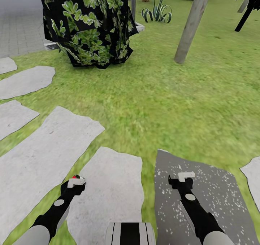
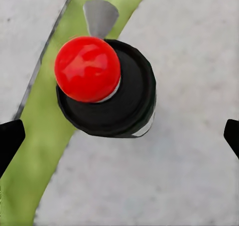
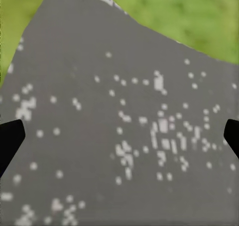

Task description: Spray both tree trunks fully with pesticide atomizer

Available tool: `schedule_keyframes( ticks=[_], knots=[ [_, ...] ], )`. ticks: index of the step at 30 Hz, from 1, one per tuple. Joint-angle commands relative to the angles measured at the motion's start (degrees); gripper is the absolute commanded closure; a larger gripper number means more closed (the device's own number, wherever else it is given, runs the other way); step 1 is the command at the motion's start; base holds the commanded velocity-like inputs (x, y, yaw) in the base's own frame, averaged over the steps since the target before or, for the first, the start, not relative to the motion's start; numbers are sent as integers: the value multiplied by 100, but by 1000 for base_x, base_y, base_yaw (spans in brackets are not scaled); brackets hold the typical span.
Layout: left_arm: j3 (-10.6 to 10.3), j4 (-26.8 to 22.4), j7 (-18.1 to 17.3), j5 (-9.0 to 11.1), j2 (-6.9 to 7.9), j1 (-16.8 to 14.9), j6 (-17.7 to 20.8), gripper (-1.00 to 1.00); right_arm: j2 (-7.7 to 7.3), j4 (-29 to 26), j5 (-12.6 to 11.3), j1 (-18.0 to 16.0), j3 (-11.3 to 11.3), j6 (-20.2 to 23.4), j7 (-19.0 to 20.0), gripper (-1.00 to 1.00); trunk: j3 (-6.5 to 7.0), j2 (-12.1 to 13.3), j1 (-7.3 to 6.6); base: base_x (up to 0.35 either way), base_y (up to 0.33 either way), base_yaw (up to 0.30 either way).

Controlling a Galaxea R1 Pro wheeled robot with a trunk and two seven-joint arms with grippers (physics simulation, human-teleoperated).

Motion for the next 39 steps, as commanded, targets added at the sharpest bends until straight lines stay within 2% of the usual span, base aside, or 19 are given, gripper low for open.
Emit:
schedule_keyframes(
  ticks=[1, 39],
  knots=[
    [4, -3, 1, 2, 0, 0, 2, -100, 0, 0, -1, 0, 0, 0, 0, -100, 0, 0, 0, 68, 84, 0],
    [-9, -24, -6, -2, 0, 0, -3, -100, -5, 9, -1, -2, 0, 0, 0, -100, 41, 0, 0, 9, 12, -7]
  ],
)
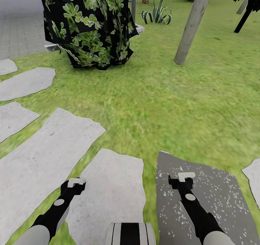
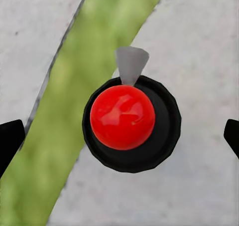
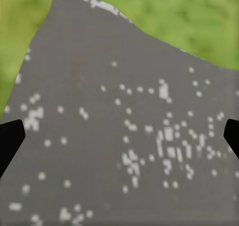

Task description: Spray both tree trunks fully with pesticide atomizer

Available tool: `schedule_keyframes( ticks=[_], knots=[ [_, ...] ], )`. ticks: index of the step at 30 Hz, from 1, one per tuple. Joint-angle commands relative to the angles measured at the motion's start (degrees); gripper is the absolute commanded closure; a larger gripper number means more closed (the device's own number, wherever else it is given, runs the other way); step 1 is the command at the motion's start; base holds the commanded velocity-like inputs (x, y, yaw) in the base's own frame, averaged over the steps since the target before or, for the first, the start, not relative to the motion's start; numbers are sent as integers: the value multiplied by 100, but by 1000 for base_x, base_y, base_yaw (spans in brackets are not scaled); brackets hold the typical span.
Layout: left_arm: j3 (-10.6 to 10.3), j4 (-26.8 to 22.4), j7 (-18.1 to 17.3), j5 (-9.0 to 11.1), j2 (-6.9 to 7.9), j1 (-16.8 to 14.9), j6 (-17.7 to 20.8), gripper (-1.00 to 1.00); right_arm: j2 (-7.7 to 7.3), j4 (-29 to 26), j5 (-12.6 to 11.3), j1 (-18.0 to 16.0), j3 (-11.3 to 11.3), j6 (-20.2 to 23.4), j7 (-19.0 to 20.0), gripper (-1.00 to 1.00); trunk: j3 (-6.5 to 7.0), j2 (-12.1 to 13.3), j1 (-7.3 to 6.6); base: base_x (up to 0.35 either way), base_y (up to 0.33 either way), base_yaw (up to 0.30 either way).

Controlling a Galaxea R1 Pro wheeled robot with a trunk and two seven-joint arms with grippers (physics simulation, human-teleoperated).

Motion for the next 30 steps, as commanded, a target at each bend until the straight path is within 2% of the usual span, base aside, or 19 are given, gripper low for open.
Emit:
schedule_keyframes(
  ticks=[1, 13, 14, 30],
  knots=[
    [-5, -1, 0, -1, -3, 0, 3, -100, 0, 0, 2, 1, 0, 0, 0, -100, 0, 0, 0, 0, 0, 0],
    [-5, -16, -1, -9, -9, 0, 8, -100, 1, 0, 2, 0, 0, 0, 0, -100, 0, 0, 0, 0, 0, 0],
    [-4, -18, -1, -10, -9, 0, 8, 100, 0, 0, 5, -1, 0, 0, 0, -100, 0, 0, 0, 0, 0, 0],
    [14, -29, 8, 7, -9, 0, -1, 100, 0, 1, 7, -2, 0, 0, 0, -100, 0, 0, 0, 0, 0, 0]
  ],
)
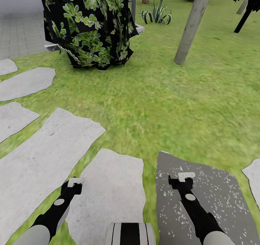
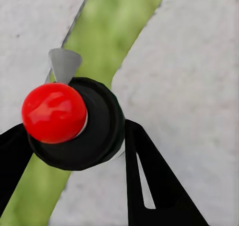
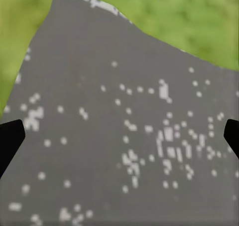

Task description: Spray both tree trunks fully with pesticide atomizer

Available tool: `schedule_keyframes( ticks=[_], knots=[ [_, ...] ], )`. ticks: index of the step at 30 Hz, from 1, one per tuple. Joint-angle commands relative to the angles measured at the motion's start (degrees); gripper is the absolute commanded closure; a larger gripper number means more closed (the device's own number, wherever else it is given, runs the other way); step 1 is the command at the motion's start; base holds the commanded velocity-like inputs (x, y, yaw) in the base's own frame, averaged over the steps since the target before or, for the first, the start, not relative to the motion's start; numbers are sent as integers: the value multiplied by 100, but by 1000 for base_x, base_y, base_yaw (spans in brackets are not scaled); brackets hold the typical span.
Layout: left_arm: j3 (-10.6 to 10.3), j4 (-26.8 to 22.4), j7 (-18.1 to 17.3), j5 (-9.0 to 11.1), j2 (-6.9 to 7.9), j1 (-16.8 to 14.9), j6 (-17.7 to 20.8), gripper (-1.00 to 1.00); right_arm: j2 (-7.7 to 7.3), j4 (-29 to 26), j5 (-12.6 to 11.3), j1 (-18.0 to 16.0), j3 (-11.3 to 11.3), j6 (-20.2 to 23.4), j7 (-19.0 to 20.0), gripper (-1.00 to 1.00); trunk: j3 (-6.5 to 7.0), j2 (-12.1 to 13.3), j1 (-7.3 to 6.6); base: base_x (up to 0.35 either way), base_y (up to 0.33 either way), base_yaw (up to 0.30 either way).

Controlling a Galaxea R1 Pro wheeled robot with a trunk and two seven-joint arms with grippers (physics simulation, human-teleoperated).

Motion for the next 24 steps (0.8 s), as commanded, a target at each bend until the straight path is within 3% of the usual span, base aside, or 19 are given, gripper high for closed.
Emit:
schedule_keyframes(
  ticks=[1, 9, 24],
  knots=[
    [-1, -1, -1, -3, 0, 0, 0, 100, 0, 1, 0, 1, 0, 0, 0, -100, 0, 0, 0, 0, 0, 0],
    [-8, -1, -8, -3, 0, 0, 8, 100, 0, 0, -1, 2, 0, 0, 0, -100, 0, 0, 0, 0, 0, 0],
    [-8, -1, -1, -3, 0, 0, 9, 100, 0, 8, 9, 3, 0, -8, 9, -100, 332, 20, -39, 0, 0, 0]
  ],
)
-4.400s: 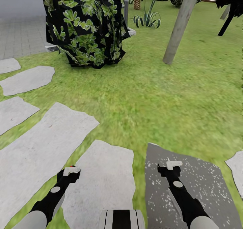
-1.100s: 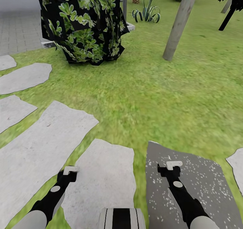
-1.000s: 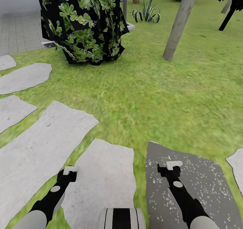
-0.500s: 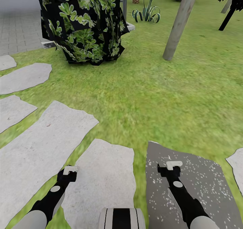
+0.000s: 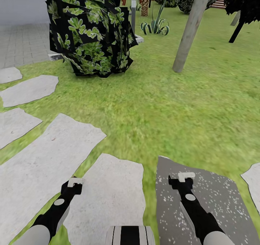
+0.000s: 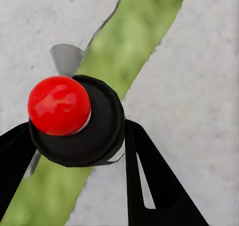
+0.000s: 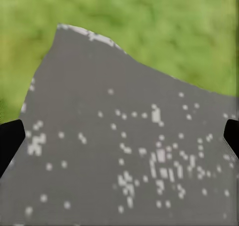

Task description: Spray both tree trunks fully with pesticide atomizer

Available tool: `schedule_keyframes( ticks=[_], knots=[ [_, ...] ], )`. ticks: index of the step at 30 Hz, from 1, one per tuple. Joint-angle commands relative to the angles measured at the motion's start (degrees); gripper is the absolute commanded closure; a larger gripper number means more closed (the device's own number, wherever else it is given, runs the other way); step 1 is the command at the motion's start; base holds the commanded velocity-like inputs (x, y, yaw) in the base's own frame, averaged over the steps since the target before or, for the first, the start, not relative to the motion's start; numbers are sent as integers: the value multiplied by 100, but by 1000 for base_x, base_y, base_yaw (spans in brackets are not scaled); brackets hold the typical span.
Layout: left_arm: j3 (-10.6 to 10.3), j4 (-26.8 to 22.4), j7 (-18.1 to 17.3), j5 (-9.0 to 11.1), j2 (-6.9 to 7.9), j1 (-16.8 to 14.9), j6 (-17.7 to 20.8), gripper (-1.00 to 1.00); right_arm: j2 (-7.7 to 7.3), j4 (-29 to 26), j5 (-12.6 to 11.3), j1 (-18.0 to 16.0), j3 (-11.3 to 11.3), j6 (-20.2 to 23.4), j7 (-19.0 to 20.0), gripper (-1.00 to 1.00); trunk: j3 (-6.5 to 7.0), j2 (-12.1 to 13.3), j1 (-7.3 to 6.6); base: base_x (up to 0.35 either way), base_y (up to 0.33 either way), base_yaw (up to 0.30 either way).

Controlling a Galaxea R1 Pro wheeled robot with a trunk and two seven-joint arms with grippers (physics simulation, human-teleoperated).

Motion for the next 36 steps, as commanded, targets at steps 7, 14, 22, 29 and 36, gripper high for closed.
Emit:
schedule_keyframes(
  ticks=[7, 14, 22, 29, 36],
  knots=[
    [19, 0, 2, 0, 0, 0, 37, 100, 8, 0, -20, 0, 6, -9, -8, -100, 156, 10, -18, 0, 0, 0],
    [18, 27, 24, -11, 52, 7, 42, 100, 26, 273, 27, 0, 33, -833, -13, -100, 311, 19, -36, 0, 0, 0],
    [-49, 78, 51, -74, 59, 56, 81, 100, -34, 657, 238, 301, 47, -1404, -391, -100, 490, 30, -56, 0, 0, 0],
    [4, 77, 79, -36, 61, 428, 57, 100, -59, 1176, 254, 862, 44, -2284, -745, -100, 692, 39, -74, 0, 0, 0],
    [34, 99, 98, 46, 72, 678, 34, 100, -70, 2001, 260, 915, 56, -2863, -749, -100, 908, 48, -92, 0, 0, 0]
  ],
)
